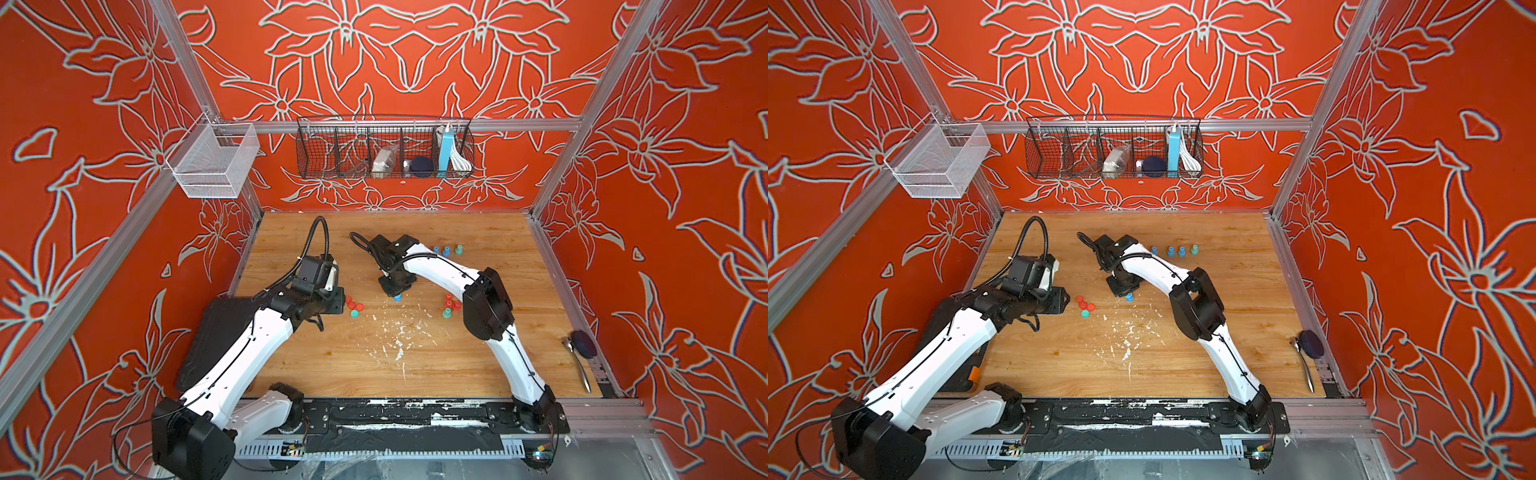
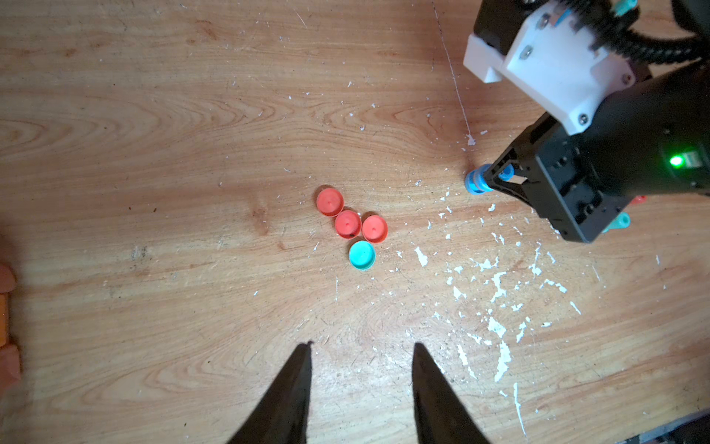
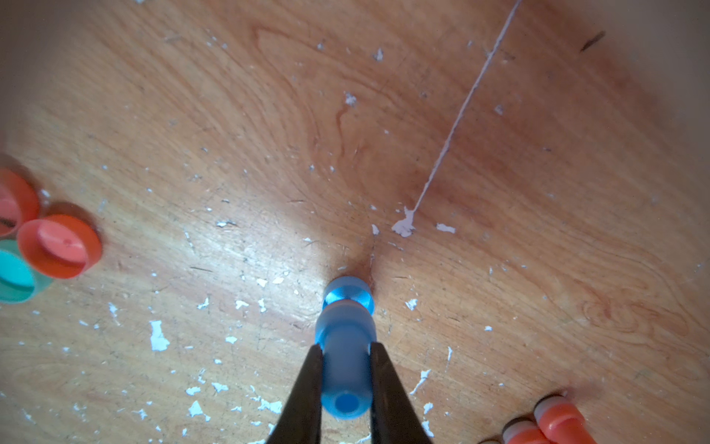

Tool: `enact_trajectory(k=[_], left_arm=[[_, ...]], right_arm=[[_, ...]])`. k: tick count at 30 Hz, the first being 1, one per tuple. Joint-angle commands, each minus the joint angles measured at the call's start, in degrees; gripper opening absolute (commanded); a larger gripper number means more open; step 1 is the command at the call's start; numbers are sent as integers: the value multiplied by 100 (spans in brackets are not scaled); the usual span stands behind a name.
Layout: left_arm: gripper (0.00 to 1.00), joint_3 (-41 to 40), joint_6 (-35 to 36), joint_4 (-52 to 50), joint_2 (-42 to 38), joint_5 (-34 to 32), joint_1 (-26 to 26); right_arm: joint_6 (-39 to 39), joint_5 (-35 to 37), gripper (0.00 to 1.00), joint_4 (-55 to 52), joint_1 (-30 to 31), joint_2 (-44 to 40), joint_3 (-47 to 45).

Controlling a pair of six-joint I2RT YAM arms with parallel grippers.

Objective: Close the stamp cap
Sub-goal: Close the cover of the stamp.

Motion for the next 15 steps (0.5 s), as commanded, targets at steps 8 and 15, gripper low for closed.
enact_trajectory(k=[8,15], left_arm=[[43,-35,96,-43,-65,-20,44],[44,-28,106,-43,-52,-29,41]], right_arm=[[55,77,12,38,-31,114,30],[52,68,12,138,-82,84,-154]])
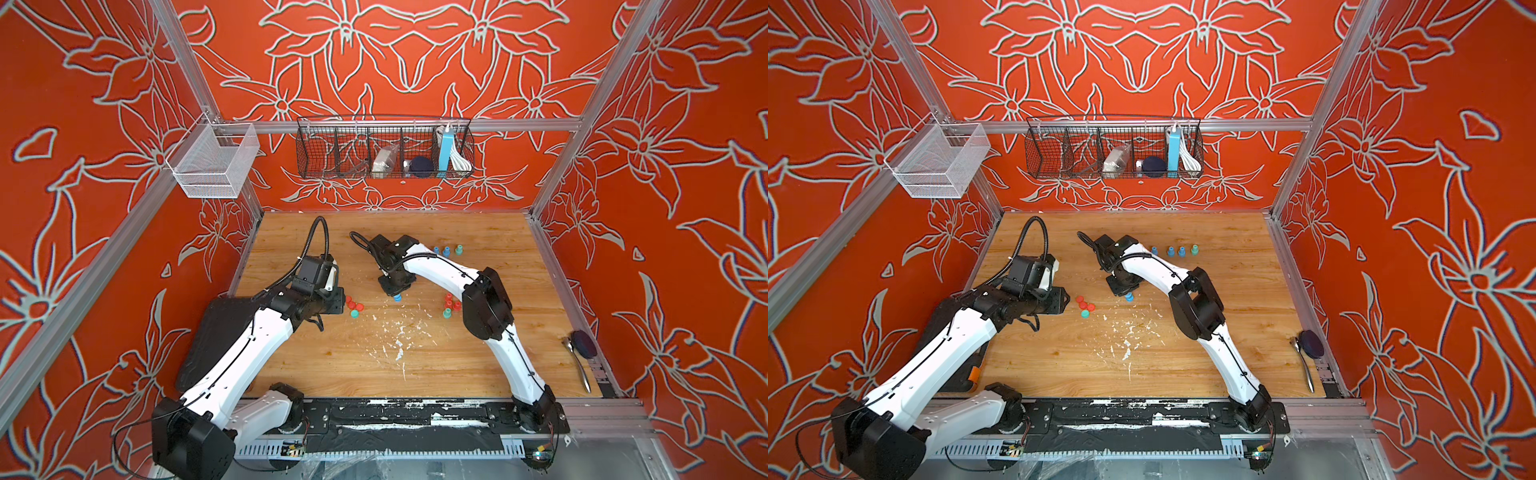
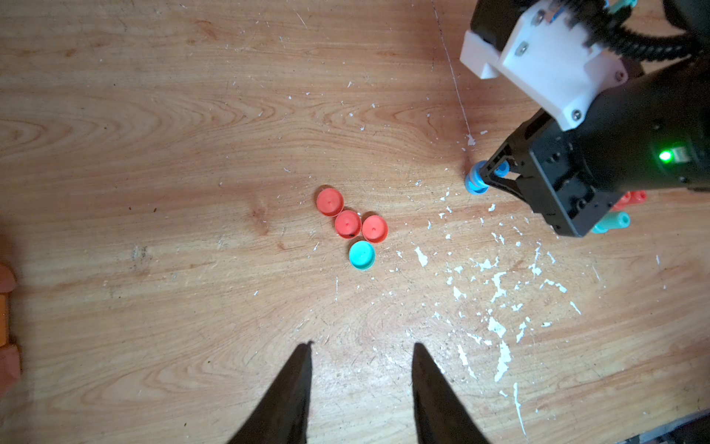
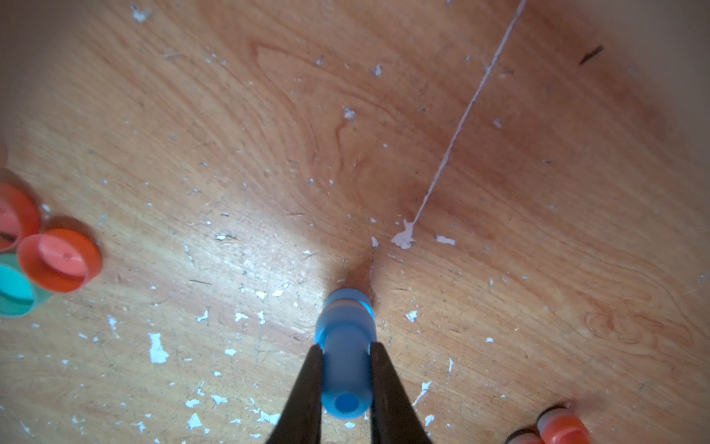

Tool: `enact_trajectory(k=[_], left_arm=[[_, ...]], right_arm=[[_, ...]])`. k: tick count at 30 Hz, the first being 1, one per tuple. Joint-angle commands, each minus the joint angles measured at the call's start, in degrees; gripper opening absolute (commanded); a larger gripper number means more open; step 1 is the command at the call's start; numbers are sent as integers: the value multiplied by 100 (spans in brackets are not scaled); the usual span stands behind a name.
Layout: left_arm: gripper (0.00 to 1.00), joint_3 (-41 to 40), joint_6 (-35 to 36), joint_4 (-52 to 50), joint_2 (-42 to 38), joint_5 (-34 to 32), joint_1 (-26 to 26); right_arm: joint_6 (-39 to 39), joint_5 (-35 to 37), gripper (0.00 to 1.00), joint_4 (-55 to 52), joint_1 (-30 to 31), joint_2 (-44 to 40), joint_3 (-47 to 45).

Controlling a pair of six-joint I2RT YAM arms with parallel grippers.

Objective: Close the stamp cap
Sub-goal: Close the cover of the stamp.

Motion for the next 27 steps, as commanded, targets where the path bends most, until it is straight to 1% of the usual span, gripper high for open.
enact_trajectory(k=[1,15,25,27], left_arm=[[43,-29,104,-43,-46,-36,40],[44,-29,105,-43,-47,-38,46],[44,-31,92,-43,-48,-38,38],[44,-29,93,-42,-52,-38,46]], right_arm=[[55,60,12,15,-40,51,-157],[116,-11,11,147,-38,-79,-418],[248,-55,10,237,-2,-351,-774],[265,-63,10,407,14,-388,-842]])
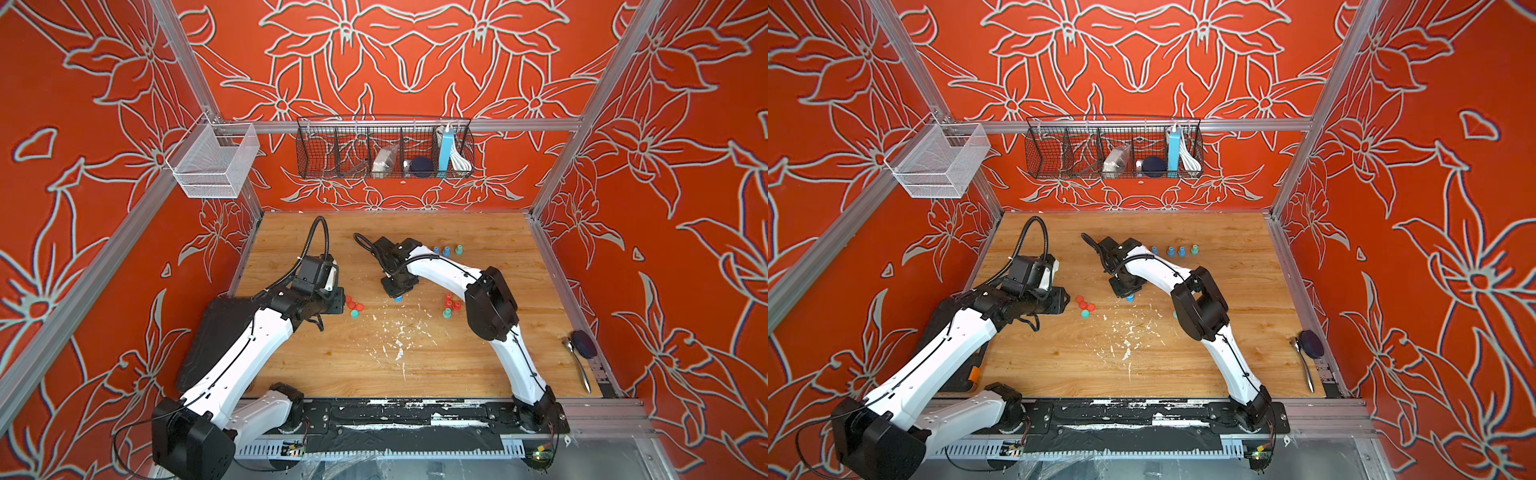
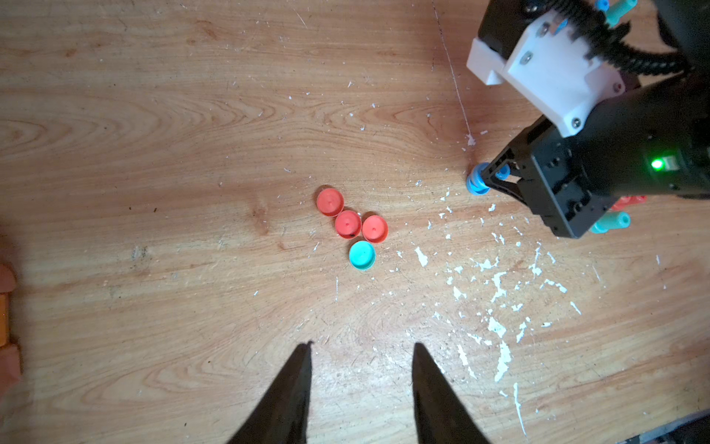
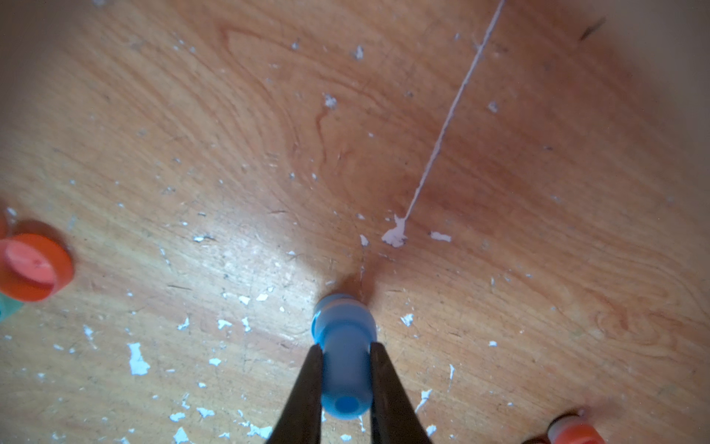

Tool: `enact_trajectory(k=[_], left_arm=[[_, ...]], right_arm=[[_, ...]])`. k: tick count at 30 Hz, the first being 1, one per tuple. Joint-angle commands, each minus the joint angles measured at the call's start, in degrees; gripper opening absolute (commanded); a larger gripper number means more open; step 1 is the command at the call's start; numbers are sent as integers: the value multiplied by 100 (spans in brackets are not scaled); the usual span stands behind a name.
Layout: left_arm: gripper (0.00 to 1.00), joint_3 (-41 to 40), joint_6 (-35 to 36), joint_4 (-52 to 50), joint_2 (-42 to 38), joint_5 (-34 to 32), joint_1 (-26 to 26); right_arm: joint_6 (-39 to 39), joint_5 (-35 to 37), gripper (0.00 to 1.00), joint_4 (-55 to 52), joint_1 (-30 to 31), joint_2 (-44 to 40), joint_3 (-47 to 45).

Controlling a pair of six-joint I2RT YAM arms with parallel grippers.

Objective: Close the stamp cap
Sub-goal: Close the cover of the stamp.

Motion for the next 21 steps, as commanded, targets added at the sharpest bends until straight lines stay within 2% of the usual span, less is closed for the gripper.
enact_trajectory(k=[1,21], left_arm=[[43,-28,92,-43,-54,-36,40],[43,-33,85,-34,-56,-36,42]], right_arm=[[147,-57,10,-32,49,-123,-207],[328,-71,9,273,123,-420,-828]])
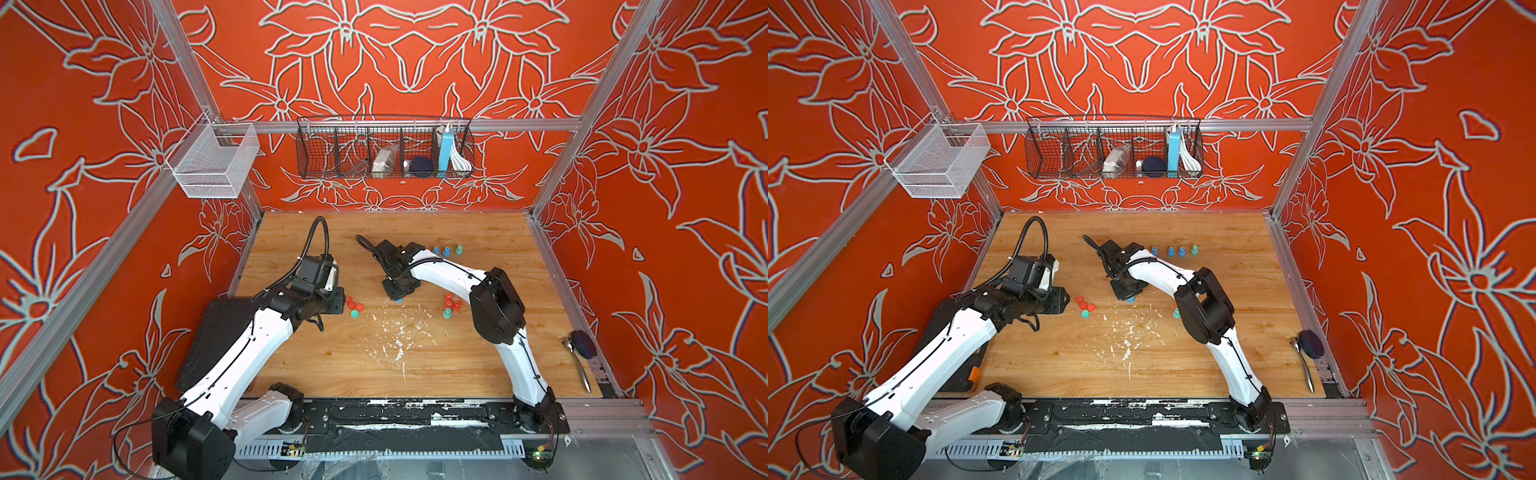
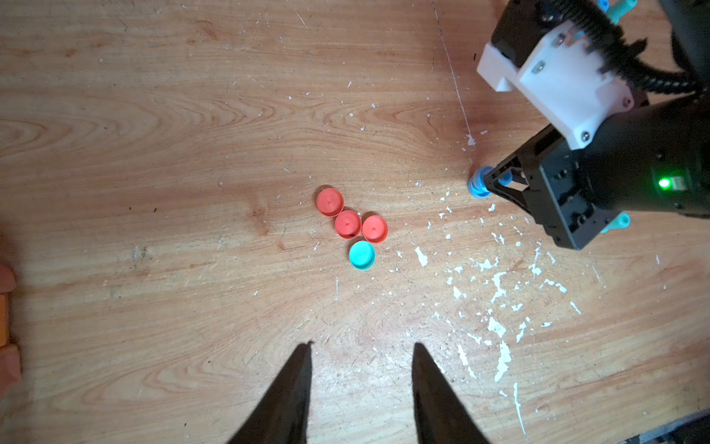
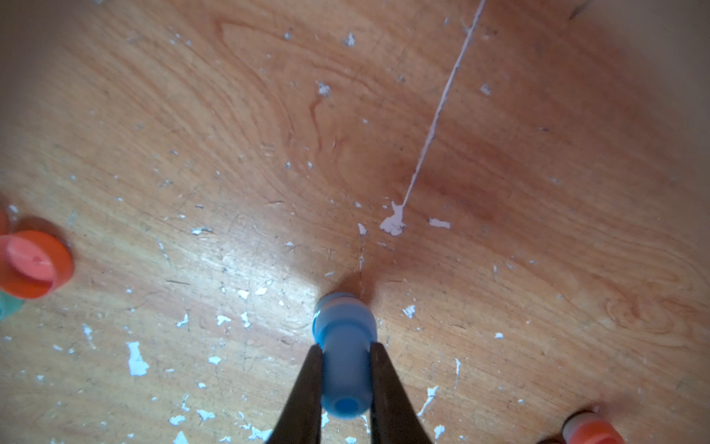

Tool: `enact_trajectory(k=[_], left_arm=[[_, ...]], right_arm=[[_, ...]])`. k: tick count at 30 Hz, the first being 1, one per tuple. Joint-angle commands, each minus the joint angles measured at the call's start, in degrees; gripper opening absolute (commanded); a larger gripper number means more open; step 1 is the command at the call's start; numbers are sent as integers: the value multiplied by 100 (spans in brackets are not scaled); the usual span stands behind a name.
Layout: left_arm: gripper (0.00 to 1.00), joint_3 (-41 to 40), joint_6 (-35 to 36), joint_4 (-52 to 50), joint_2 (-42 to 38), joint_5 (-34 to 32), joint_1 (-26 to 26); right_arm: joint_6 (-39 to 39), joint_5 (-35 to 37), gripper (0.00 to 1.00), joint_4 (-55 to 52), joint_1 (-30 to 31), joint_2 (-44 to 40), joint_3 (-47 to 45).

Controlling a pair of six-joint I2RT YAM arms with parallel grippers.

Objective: Close the stamp cap
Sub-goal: Close the cover of the stamp, then place the stamp at the center of the board.

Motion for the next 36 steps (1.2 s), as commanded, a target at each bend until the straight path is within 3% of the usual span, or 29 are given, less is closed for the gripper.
enact_trajectory(k=[1,15,36], left_arm=[[44,-41,86,-34,-65,-36,43],[43,-41,85,-34,-65,-36,45],[43,-37,89,-38,-74,-54,42]], right_arm=[[131,-46,8,-247,64,-97,-160],[149,123,8,-351,73,-384,-107],[184,27,8,-263,108,-172,-90]])
